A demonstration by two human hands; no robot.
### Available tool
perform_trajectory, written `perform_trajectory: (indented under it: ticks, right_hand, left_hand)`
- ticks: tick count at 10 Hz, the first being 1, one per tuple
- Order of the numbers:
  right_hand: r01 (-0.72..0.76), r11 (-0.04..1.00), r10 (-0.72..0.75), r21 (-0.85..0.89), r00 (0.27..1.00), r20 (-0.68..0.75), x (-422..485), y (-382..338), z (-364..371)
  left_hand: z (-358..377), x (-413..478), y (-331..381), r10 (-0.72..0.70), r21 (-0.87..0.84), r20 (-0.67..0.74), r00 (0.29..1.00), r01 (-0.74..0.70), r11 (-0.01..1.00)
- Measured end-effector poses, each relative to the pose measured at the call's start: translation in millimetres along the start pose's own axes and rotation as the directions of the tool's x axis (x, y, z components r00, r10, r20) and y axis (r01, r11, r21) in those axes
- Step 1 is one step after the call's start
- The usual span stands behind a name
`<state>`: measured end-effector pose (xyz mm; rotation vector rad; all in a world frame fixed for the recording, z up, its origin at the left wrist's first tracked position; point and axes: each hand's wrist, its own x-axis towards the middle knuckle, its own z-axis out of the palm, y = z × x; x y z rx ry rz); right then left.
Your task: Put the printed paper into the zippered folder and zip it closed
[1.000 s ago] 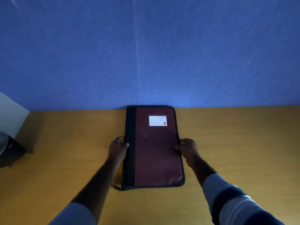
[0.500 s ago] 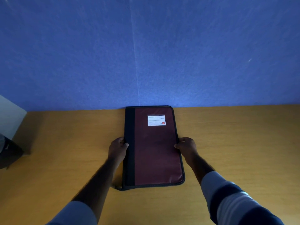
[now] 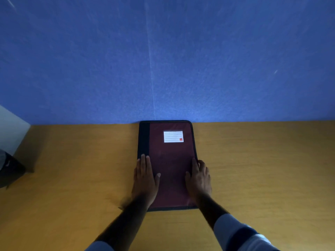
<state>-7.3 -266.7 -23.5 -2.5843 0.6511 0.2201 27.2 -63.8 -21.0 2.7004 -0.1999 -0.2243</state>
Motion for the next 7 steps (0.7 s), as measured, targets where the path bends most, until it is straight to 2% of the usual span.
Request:
perform_trajectory:
  ticks: [2, 5, 7]
  right_hand:
    - [0.259, 0.936, -0.251, -0.238, 0.966, 0.062, -30, 2, 29]
    - [0.318, 0.911, -0.321, -0.263, 0.946, 0.032, -37, 6, 32]
    - [0.353, 0.900, -0.385, -0.255, 0.919, -0.089, -35, 0, 10]
  left_hand:
    - [19, -24, -3, 0.065, 0.217, 0.040, 0.997, -0.072, 0.973]
    - [18, -30, -1, 0.053, 0.259, 0.073, 0.996, -0.070, 0.963]
    - [-3, -24, 19, 0.090, 0.228, -0.025, 0.996, -0.082, 0.970]
